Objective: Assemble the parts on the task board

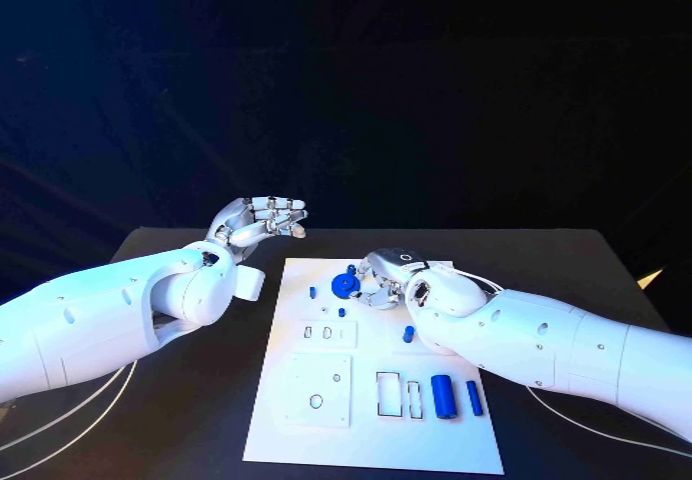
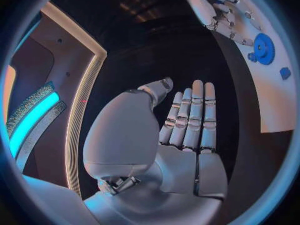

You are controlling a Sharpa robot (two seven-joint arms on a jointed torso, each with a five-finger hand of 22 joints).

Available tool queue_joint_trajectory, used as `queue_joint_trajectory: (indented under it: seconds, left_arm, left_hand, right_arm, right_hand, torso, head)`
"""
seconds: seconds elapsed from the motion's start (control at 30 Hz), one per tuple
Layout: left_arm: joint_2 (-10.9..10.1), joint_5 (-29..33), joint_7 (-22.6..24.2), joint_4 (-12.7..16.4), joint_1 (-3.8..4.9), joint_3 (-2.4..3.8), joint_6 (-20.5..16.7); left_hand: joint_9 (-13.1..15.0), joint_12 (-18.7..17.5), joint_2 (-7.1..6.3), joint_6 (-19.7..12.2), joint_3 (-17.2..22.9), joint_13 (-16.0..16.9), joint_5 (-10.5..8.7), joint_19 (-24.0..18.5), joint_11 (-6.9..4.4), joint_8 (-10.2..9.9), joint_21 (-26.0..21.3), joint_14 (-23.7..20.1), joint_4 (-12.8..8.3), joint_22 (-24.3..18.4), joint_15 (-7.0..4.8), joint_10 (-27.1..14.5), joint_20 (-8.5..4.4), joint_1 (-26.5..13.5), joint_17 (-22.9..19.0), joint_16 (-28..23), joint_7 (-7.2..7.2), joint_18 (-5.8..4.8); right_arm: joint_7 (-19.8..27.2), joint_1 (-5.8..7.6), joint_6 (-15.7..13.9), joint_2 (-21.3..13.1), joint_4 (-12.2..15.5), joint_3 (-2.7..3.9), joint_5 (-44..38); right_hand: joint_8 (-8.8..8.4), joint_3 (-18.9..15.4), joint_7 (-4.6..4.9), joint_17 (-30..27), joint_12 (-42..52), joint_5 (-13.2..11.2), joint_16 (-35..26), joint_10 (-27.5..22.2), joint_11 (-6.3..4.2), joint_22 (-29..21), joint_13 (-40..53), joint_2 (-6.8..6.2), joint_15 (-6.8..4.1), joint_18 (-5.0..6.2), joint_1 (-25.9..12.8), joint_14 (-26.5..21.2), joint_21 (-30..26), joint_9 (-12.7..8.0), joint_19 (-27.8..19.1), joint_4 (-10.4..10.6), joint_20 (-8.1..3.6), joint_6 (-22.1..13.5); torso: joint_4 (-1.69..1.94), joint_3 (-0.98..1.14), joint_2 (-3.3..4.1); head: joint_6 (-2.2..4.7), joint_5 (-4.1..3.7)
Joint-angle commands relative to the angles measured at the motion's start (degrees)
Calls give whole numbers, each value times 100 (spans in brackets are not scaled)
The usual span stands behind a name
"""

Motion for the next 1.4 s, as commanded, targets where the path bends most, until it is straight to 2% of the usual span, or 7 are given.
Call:
queue_joint_trajectory:
  seconds: [0.03, 0.17, 0.27, 0.47, 0.7, 1.07, 1.4]
  left_arm:
    - [-3, -17, 39, 15, 8, 6, 71]
    - [-9, -18, 39, 14, 8, 6, 75]
    - [-11, -18, 39, 14, 7, 5, 85]
    - [-2, -17, 47, 12, 5, 4, 106]
    - [-5, -17, 54, 34, 3, 4, 133]
    - [33, -16, 52, 38, 1, 3, 157]
    - [47, -16, 49, 21, -1, 2, 160]
  left_hand:
    - [6, -21, 32, -56, 35, 4, -36, -25, -10, -2, -6, -34, -14, -4, 0, -33, 4, -2, -5, -27, 193, 60]
    - [6, -21, 32, -56, 35, 4, -36, -25, -10, -2, -6, -34, -14, -4, 0, -33, 4, -2, -5, -27, 193, 60]
    - [6, -22, 33, -60, 38, 4, -34, -27, -9, -2, -3, -34, -21, -3, 1, -37, 5, 5, -8, -30, 193, 61]
    - [6, -22, 33, -60, 38, 4, -34, -27, -9, -2, -3, -34, -21, -3, 1, -37, 5, 5, -8, -30, 193, 61]
    - [6, -22, 33, -60, 38, 4, -34, -27, -9, -2, -3, -34, -21, -3, 1, -37, 5, 5, -8, -30, 193, 61]
    - [8, -21, 33, -61, 40, 5, -34, -31, -9, -1, 1, -35, -28, -2, 1, -37, 6, 10, -13, -34, 192, 61]
    - [8, -21, 33, -61, 40, 5, -34, -31, -9, -1, 1, -35, -28, -2, 1, -37, 6, 10, -13, -34, 192, 61]
  right_arm:
    - [-63, 56, -273, -225, 263, 5, -15]
    - [-68, 189, -370, -646, 685, 21, 211]
    - [8, 331, -354, -1079, 1019, 36, 655]
    - [751, 543, 71, -1946, 1293, 50, 1797]
    - [1279, 527, 315, -2418, 1142, 43, 2197]
    - [1688, 358, 427, -2469, 604, 28, 2130]
    - [1762, 214, 421, -2282, 408, 23, 2079]
  right_hand:
    - [39, 16, -20, 1509, 17, 40, 22, 44, -6, 1508, 359, 44, 6, -39, -4, 587, 26, -3, 600, -41, -1, 23]
    - [27, -16, -21, 1509, 14, 72, 22, 44, -9, 1508, 359, -45, 3, -39, -2, 587, 26, -12, 600, -57, -6, 12]
    - [22, -76, -22, 1509, -12, 45, 22, 17, -9, 1508, 333, -121, 1, -39, 22, 587, 26, -17, 600, -69, -8, 9]
    - [-23, -196, 19, 1465, -126, -11, 6, -121, 24, 1448, 227, -190, 25, -13, 498, 576, -64, -47, 532, -283, 7, -60]
    - [-41, -484, 41, 1471, -273, -80, 8, -290, 44, 1401, 81, -190, 46, 9, 989, 577, -141, -69, 476, -398, 30, -101]
    - [-60, -587, 46, 1509, -315, -67, 22, -338, 47, 1384, 48, -191, 49, 17, 1344, 587, -174, -90, 455, -476, 33, -154]
    - [-58, -547, 47, 1509, -305, -39, 22, -326, 47, 1391, 63, -123, 49, 15, 1490, 587, -165, -97, 463, -498, 33, -155]
  torso:
    - [-21, 2, -17]
    - [-19, 0, -20]
    - [-43, 6, -41]
    - [-112, 22, -94]
    - [-199, 54, -116]
    - [-183, 83, -115]
    - [-162, 73, -108]
  head:
    - [13, -15]
    - [56, -66]
    - [67, -68]
    - [78, -101]
    - [111, -213]
    - [104, -263]
    - [59, -252]
